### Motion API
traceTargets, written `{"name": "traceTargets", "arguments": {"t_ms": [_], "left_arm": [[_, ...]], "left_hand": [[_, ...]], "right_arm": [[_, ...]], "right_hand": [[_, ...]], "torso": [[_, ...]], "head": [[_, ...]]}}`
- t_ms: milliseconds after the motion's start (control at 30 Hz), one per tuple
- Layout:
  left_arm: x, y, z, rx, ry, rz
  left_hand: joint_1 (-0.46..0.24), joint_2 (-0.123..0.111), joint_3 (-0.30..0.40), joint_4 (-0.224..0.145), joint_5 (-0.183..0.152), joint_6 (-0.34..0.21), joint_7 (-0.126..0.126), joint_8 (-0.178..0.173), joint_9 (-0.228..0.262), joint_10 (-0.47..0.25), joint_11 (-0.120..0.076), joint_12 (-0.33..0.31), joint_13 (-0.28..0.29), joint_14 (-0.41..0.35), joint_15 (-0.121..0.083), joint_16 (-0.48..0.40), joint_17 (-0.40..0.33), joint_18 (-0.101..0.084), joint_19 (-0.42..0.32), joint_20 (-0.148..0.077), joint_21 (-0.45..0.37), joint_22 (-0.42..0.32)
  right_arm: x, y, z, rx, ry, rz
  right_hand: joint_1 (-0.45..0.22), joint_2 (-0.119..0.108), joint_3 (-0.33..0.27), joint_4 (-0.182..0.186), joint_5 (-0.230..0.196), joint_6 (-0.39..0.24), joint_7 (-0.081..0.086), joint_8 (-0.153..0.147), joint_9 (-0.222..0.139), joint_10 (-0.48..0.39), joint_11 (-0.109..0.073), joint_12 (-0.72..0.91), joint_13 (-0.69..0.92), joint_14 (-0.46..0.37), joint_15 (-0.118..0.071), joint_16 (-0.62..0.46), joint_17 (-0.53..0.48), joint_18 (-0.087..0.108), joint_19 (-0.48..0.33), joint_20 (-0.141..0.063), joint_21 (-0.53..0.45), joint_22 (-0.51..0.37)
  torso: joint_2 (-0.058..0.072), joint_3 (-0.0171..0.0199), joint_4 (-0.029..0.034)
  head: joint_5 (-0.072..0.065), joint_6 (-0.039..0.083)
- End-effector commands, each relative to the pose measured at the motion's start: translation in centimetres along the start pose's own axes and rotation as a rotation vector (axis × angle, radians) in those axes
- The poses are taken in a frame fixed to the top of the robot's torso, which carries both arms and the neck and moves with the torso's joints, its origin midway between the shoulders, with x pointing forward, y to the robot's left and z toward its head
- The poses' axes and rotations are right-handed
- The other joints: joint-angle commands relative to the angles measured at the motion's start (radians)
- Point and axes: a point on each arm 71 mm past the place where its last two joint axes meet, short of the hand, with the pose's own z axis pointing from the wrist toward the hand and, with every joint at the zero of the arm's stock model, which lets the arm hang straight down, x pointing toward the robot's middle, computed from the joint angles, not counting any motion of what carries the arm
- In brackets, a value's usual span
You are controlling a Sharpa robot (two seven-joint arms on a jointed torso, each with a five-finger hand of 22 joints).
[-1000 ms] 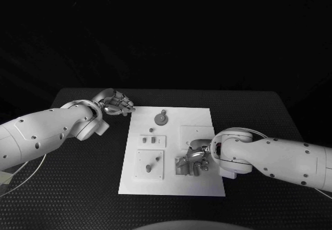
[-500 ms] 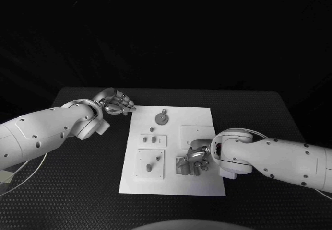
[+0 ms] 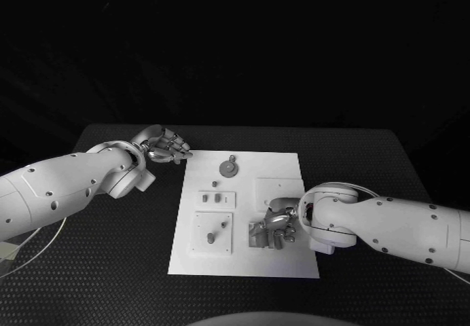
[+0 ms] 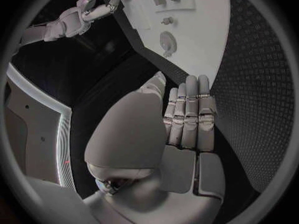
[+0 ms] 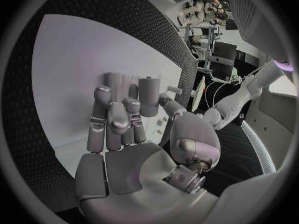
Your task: Assemble the parts on the task board
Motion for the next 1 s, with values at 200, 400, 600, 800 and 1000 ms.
{"name": "traceTargets", "arguments": {"t_ms": [200, 400, 600, 800, 1000], "left_arm": [[0.16, -0.17, 0.0, 0.007, 0.015, -0.007], [0.11, -0.12, -0.01, 0.005, 0.014, -0.007], [0.13, -0.14, -0.01, 0.006, 0.015, -0.007], [0.09, -0.09, -0.02, 0.004, 0.014, -0.006], [0.11, -0.1, -0.02, 0.004, 0.016, -0.007]], "left_hand": [[-0.008, 0.001, 0.007, -0.003, 0.001, -0.007, -0.001, -0.004, 0.0, -0.007, -0.001, 0.007, -0.001, 0.008, 0.002, -0.007, 0.002, 0.011, 0.005, 0.0, 0.006, -0.001], [-0.008, 0.001, 0.008, -0.003, 0.001, -0.007, -0.002, -0.004, 0.0, -0.007, -0.001, 0.007, -0.001, 0.008, 0.002, -0.008, 0.003, 0.011, 0.005, 0.0, 0.006, -0.001], [-0.009, 0.001, 0.008, -0.003, 0.001, -0.007, -0.001, -0.004, 0.0, -0.007, -0.001, 0.008, -0.002, 0.008, 0.002, -0.009, 0.003, 0.011, 0.005, 0.0, 0.006, -0.001], [-0.009, 0.0, 0.009, -0.003, 0.001, -0.007, -0.001, -0.004, 0.0, -0.007, -0.001, 0.008, -0.002, 0.008, 0.002, -0.009, 0.004, 0.011, 0.005, 0.0, 0.006, -0.001], [-0.008, 0.0, 0.011, -0.004, 0.003, -0.008, -0.001, -0.004, 0.0, -0.007, -0.001, 0.008, -0.002, 0.008, 0.001, -0.011, 0.005, 0.011, 0.005, 0.0, 0.006, -0.001]], "right_arm": [[-0.17, -0.09, 0.24, 0.0, -0.055, -0.013], [-0.05, -0.09, 0.27, 0.002, -0.039, -0.02], [-0.02, -0.14, 0.28, 0.004, -0.035, -0.02], [-0.05, -0.22, 0.28, 0.006, -0.036, -0.016], [-0.08, -0.32, 0.27, 0.008, -0.037, -0.01]], "right_hand": [[0.003, -0.007, 0.006, 0.01, 0.0, 0.002, 0.005, -0.006, 0.002, -0.007, 0.002, -0.003, 0.001, -0.001, -0.004, 0.0, -0.001, 0.011, -0.004, -0.004, 0.003, 0.019], [0.003, -0.006, 0.006, 0.01, 0.0, 0.002, 0.005, -0.006, 0.003, -0.007, 0.002, -0.003, 0.002, -0.001, -0.004, 0.0, -0.001, 0.011, -0.003, -0.004, 0.003, 0.019], [0.003, -0.01, 0.006, 0.01, -0.001, 0.001, 0.005, -0.007, 0.003, -0.007, 0.002, -0.003, 0.002, -0.001, -0.004, 0.0, -0.001, 0.011, -0.004, -0.004, 0.003, 0.019], [-0.004, -0.04, 0.003, 0.023, -0.06, -0.002, 0.006, -0.008, 0.005, -0.009, 0.002, -0.005, 0.002, -0.002, -0.004, -0.001, -0.001, 0.011, -0.005, -0.005, 0.002, 0.019], [-0.009, -0.091, 0.02, 0.062, -0.063, -0.005, 0.004, -0.006, 0.012, -0.009, 0.0, -0.005, 0.003, -0.003, -0.006, -0.001, -0.001, 0.011, -0.002, -0.01, 0.001, 0.017]], "torso": [[0.0, 0.0, 0.0], [0.0, 0.0001, 0.0004], [0.0, -0.0003, 0.0], [0.0, -0.0002, 0.0002], [0.0, 0.0002, -0.0001]], "head": [[-0.001, 0.002], [-0.001, 0.004], [-0.002, 0.004], [-0.002, 0.003], [-0.002, 0.003]]}}
